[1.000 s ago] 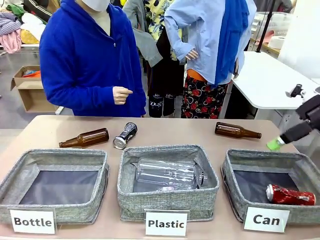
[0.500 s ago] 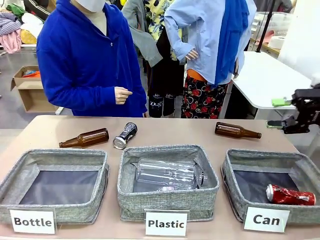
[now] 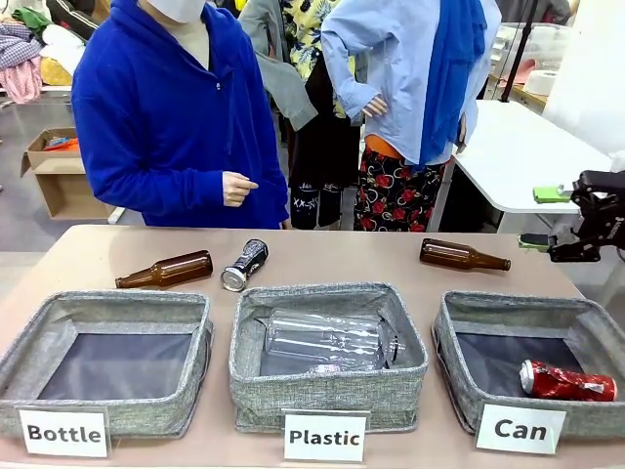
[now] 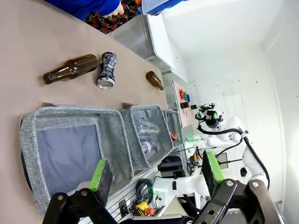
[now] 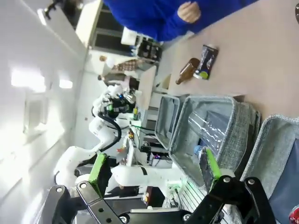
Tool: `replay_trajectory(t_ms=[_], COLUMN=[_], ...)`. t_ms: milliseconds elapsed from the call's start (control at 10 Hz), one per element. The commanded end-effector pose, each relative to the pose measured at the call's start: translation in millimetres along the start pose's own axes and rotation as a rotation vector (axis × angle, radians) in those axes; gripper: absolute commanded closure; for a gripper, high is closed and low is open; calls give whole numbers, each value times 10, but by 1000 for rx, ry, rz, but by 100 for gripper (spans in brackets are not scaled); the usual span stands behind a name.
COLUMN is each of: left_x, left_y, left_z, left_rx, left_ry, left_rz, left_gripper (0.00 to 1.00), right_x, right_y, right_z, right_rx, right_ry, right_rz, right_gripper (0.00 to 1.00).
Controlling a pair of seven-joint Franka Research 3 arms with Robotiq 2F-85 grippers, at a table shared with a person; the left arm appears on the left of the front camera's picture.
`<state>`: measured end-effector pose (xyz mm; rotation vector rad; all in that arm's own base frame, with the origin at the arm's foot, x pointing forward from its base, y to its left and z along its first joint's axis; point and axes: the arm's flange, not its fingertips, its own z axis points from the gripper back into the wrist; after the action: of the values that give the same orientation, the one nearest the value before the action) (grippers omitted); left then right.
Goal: Sort the can waste into the basket.
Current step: Pick up the can waste from the table and place it in the right Fabric basket.
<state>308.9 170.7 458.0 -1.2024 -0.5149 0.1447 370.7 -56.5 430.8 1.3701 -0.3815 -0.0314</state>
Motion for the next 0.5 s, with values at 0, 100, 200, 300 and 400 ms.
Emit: replay_trajectory(t_ms=[0, 100, 200, 300, 400], left_x=[0, 0, 0, 0, 0], left_y=[-3, -3, -3, -3, -3], left_z=[-8, -8, -8, -8, -8], left_rx=[-7, -7, -7, -7, -7], left_ry=[-13, -13, -13, -13, -13], left_rz=[-10, -10, -10, -10, -10], left_gripper=[0, 0, 0, 0, 0], right_x=[4, 4, 4, 4, 4], right_y=[43, 43, 43, 43, 43], right_z=[65, 65, 65, 65, 65], right_rx=[-24, -24, -24, -24, -24], right_ry=[5, 5, 5, 5, 5], right_rz=[19, 19, 19, 19, 19], right_gripper=[0, 0, 0, 0, 0])
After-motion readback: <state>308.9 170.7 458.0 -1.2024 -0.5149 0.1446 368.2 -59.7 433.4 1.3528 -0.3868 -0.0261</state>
